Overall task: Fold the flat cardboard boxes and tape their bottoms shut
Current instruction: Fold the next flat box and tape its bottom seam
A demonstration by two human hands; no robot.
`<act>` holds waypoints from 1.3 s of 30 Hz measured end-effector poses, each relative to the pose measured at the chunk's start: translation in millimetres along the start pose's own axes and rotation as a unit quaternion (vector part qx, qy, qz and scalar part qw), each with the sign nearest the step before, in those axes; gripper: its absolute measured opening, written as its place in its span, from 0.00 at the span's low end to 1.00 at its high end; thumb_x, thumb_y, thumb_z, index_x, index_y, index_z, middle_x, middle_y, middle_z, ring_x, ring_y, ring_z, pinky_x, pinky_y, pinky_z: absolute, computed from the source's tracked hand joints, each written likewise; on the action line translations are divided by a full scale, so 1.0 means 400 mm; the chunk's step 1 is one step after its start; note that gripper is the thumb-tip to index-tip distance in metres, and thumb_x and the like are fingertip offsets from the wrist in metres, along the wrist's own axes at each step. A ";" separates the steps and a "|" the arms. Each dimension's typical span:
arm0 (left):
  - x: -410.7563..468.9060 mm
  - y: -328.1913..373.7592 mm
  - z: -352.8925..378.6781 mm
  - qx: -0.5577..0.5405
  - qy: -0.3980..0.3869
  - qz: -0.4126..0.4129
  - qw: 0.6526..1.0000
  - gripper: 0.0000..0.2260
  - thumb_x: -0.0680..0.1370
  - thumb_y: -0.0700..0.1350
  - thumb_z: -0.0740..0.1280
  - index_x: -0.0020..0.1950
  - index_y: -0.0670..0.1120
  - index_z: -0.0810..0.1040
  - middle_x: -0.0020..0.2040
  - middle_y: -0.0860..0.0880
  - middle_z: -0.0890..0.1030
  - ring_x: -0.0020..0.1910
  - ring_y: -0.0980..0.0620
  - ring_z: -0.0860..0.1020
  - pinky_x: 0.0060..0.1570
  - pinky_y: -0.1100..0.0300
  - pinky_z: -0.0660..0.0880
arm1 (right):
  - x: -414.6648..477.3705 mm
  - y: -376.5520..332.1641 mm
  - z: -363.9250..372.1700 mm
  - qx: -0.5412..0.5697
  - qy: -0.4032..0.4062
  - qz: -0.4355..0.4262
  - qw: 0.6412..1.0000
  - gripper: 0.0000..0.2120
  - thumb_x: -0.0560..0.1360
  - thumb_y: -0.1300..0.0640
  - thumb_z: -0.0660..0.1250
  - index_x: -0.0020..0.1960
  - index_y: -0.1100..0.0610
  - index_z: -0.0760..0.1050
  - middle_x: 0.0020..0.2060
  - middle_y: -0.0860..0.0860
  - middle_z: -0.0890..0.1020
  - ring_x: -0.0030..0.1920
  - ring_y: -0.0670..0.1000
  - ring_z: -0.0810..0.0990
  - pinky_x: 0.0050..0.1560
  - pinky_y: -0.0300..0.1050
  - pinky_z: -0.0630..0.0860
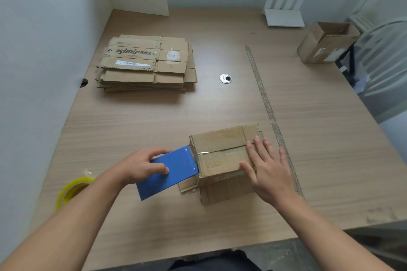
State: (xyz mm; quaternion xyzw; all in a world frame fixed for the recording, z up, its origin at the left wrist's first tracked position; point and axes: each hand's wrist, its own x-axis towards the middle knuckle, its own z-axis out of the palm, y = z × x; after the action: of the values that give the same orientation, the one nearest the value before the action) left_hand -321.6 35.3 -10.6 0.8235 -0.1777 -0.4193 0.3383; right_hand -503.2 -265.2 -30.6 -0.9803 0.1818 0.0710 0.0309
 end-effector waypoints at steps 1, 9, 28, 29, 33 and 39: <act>0.000 0.002 0.000 0.003 0.001 -0.001 1.000 0.22 0.60 0.60 0.68 0.52 0.73 0.78 0.56 0.58 0.83 0.53 0.53 0.81 0.58 0.50 0.76 | -0.001 0.000 0.001 0.005 0.001 0.004 1.000 0.39 0.76 0.30 0.31 0.81 0.49 0.48 0.80 0.45 0.46 0.79 0.46 0.42 0.77 0.54 0.39; 0.002 0.042 -0.009 0.040 -0.007 -0.012 0.999 0.21 0.63 0.57 0.68 0.56 0.69 0.75 0.54 0.59 0.81 0.51 0.55 0.80 0.51 0.57 0.74 | 0.027 -0.006 -0.026 -0.017 -0.016 0.005 1.000 0.34 0.80 0.36 0.40 0.81 0.53 0.50 0.81 0.49 0.49 0.80 0.49 0.45 0.78 0.59 0.41; -0.084 -0.061 -0.053 -0.024 -0.048 0.027 0.998 0.22 0.70 0.57 0.70 0.65 0.64 0.77 0.58 0.59 0.82 0.55 0.57 0.81 0.55 0.59 0.74 | 0.060 -0.109 0.013 0.038 -0.043 -0.078 0.995 0.28 0.70 0.23 0.32 0.69 0.22 0.32 0.78 0.42 0.34 0.78 0.56 0.32 0.71 0.66 0.30; -0.079 -0.057 -0.049 -0.015 -0.042 0.021 0.999 0.22 0.70 0.57 0.70 0.64 0.64 0.77 0.57 0.60 0.83 0.55 0.58 0.81 0.56 0.58 0.74 | 0.061 -0.109 0.012 0.039 -0.044 -0.080 0.995 0.28 0.70 0.23 0.32 0.69 0.22 0.32 0.78 0.42 0.33 0.78 0.56 0.32 0.71 0.66 0.30; -0.029 -0.012 -0.019 0.043 -0.035 -0.006 0.998 0.19 0.72 0.56 0.70 0.63 0.62 0.78 0.56 0.60 0.82 0.55 0.56 0.80 0.60 0.54 0.74 | 0.061 -0.106 0.010 0.040 -0.046 -0.079 0.995 0.28 0.70 0.22 0.32 0.69 0.21 0.32 0.76 0.41 0.32 0.78 0.55 0.31 0.70 0.64 0.28; 0.036 0.078 0.022 0.144 -0.002 -0.015 0.989 0.16 0.76 0.54 0.69 0.64 0.61 0.78 0.56 0.55 0.82 0.53 0.52 0.78 0.52 0.56 0.75 | 0.063 -0.110 -0.004 0.039 -0.063 -0.068 0.995 0.26 0.69 0.22 0.34 0.65 0.18 0.30 0.78 0.42 0.33 0.78 0.55 0.31 0.71 0.66 0.30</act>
State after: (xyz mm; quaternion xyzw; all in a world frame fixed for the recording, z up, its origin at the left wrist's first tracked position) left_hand -320.5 1.4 -0.4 0.8651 -0.2250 -0.3963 0.2096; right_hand -464.0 -233.3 -31.3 -0.9820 0.1148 0.1231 0.0856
